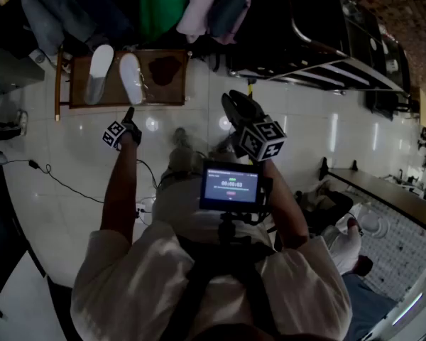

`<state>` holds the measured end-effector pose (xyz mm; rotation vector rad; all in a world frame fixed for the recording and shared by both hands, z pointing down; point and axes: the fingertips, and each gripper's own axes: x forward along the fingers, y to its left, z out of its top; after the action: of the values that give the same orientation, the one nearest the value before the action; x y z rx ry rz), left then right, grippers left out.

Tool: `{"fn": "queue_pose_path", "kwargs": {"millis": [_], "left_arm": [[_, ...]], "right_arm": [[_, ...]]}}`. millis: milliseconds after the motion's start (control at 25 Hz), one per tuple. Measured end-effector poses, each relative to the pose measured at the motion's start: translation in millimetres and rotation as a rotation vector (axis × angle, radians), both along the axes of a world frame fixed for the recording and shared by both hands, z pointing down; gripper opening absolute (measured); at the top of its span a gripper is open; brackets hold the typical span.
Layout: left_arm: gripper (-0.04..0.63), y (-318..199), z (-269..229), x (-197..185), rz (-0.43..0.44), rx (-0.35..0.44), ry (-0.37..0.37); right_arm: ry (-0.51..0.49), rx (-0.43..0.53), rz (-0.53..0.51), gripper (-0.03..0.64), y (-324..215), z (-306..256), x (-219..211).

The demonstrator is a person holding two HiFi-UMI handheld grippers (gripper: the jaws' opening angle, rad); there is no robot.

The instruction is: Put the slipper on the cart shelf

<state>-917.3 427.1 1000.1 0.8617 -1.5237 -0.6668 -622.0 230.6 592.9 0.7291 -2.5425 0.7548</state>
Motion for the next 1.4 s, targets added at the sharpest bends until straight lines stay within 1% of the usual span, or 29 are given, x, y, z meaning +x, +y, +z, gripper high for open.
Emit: {"fn": "queue_pose_path", "kwargs": {"millis": [120,240,480,640,880,1040,1160,1280,1360,1400], "left_arm": [[0.184,-10.8,11.1,-13.1,0.002,-0.005,0.007],[0.184,-15.9,18.1,-21.1,-0.013,-0.008,0.019],[0.184,-13.6,37.7,-27.2,-0.013,-0.047,0.029],[0.198,-19.5,51.9,-23.9,-0.021,-0.055,0.054],[0.198,-35.9,57.1,-29.6,-0.105,-0.012,0.085],[0.201,-33.2,63.3,-38.0,-0.126,-0.036,0.100],[0.168,-22.5,61.2,-44.6,-0.123,-0.035,0.101],[0.100,-24.1,56.6,-39.3,-0.108,-0.027,0.088],[0.052,-23.5,47.1,-38.3,-0.115,0.001,0.097],[0.045,-21.2,40.3,-40.1,-0.125,0.028,0.107]], "right_arm": [[-0.041,-0.004,-0.005,0.109,-3.6,-1.5,-15.0],[-0.062,-0.017,0.004,0.109,-4.9,3.7,-17.8],[-0.038,-0.055,0.047,0.109,-5.9,24.4,-3.6],[-0.024,-0.083,0.077,0.109,-5.9,39.0,10.3],[0.006,-0.107,0.103,0.109,-5.1,54.6,29.9],[0.018,-0.115,0.120,0.109,1.7,59.6,33.6],[0.025,-0.125,0.125,0.109,17.0,61.7,29.7],[0.018,-0.140,0.121,0.109,16.0,65.5,32.6],[-0.006,-0.164,0.127,0.109,15.9,67.1,31.2],[-0.027,-0.180,0.138,0.109,16.7,65.6,28.2]]}}
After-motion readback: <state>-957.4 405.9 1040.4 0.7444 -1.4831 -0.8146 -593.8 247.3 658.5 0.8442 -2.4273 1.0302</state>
